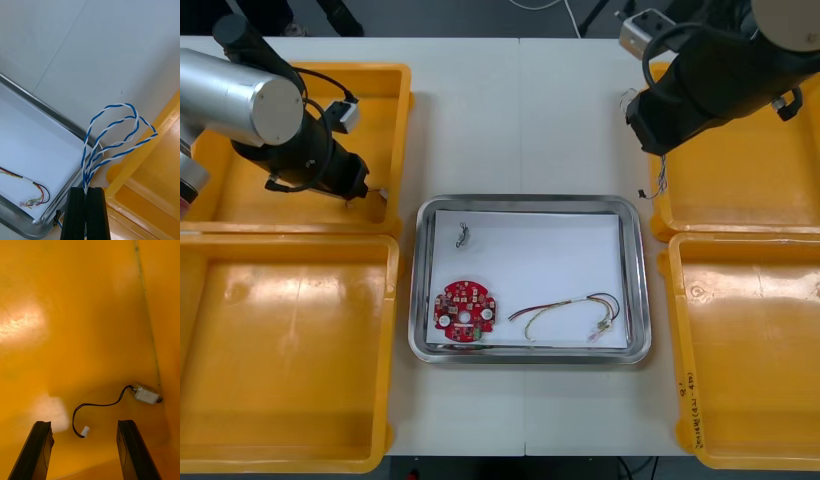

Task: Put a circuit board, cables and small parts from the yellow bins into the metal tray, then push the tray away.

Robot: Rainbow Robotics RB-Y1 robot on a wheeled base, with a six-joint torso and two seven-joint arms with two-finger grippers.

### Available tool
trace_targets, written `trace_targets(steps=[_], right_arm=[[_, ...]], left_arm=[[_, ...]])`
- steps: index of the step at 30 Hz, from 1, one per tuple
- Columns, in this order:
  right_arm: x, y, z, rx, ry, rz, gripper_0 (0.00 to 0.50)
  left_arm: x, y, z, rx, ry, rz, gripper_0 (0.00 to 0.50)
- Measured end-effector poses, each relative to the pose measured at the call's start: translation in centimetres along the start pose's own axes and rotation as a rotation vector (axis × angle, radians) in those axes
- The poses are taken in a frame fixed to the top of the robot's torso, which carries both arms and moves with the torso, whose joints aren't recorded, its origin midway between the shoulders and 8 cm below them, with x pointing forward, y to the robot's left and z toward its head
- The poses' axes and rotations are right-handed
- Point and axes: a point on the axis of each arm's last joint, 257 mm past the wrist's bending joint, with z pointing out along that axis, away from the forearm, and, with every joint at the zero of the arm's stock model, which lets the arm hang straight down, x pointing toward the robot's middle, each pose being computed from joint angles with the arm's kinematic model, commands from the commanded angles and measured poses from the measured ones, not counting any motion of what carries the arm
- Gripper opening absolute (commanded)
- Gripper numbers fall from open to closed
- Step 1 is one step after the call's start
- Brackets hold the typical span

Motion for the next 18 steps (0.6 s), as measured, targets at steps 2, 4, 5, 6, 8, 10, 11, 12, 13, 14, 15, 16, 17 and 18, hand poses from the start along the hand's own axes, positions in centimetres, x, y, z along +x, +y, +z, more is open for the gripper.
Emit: trace_targets(steps=[2,4,5,6,8,10,11,12,13,14,15,16,17,18], right_arm=[[0.6,1.3,0.4,-0.022,0.013,-0.039,0.000],[1.5,2.3,0.8,-0.047,0.029,-0.085,0.000],[1.9,2.7,1.0,-0.058,0.036,-0.124,0.000],[2.2,2.8,1.1,-0.068,0.043,-0.169,0.000],[2.9,3.0,1.5,-0.084,0.052,-0.275,0.000],[3.5,3.0,1.8,-0.094,0.060,-0.363,0.000],[3.8,3.1,2.0,-0.097,0.065,-0.392,0.000],[3.9,3.2,2.1,-0.099,0.070,-0.414,0.000],[4.1,3.4,2.3,-0.101,0.075,-0.430,0.000],[4.3,3.6,2.4,-0.102,0.081,-0.448,0.000],[4.4,3.9,2.6,-0.098,0.086,-0.474,0.000],[4.5,4.1,2.7,-0.090,0.089,-0.505,0.000],[4.5,4.4,2.9,-0.081,0.092,-0.548,0.000],[4.6,4.7,3.0,-0.072,0.095,-0.595,0.000]], left_arm=[[0.3,-0.1,0.5,-0.004,0.006,0.008,0.500],[0.5,-0.1,0.8,-0.007,0.009,0.011,0.500],[0.5,0.0,0.9,-0.008,0.009,0.010,0.500],[0.5,0.0,1.0,-0.008,0.008,0.008,0.500],[0.5,0.2,1.1,-0.009,0.006,0.004,0.500],[0.4,0.2,1.2,-0.010,0.001,0.001,0.500],[0.3,0.3,1.2,-0.010,-0.004,0.000,0.500],[0.2,0.2,1.2,-0.009,-0.009,0.001,0.500],[0.0,0.2,1.2,-0.010,-0.014,0.002,0.500],[-0.1,0.2,1.3,-0.010,-0.020,0.004,0.500],[-0.2,0.1,1.4,-0.010,-0.025,0.008,0.500],[-0.3,0.0,1.5,-0.011,-0.032,0.013,0.500],[-0.4,-0.1,1.7,-0.012,-0.037,0.018,0.500],[-0.4,-0.2,1.8,-0.013,-0.038,0.024,0.500]])
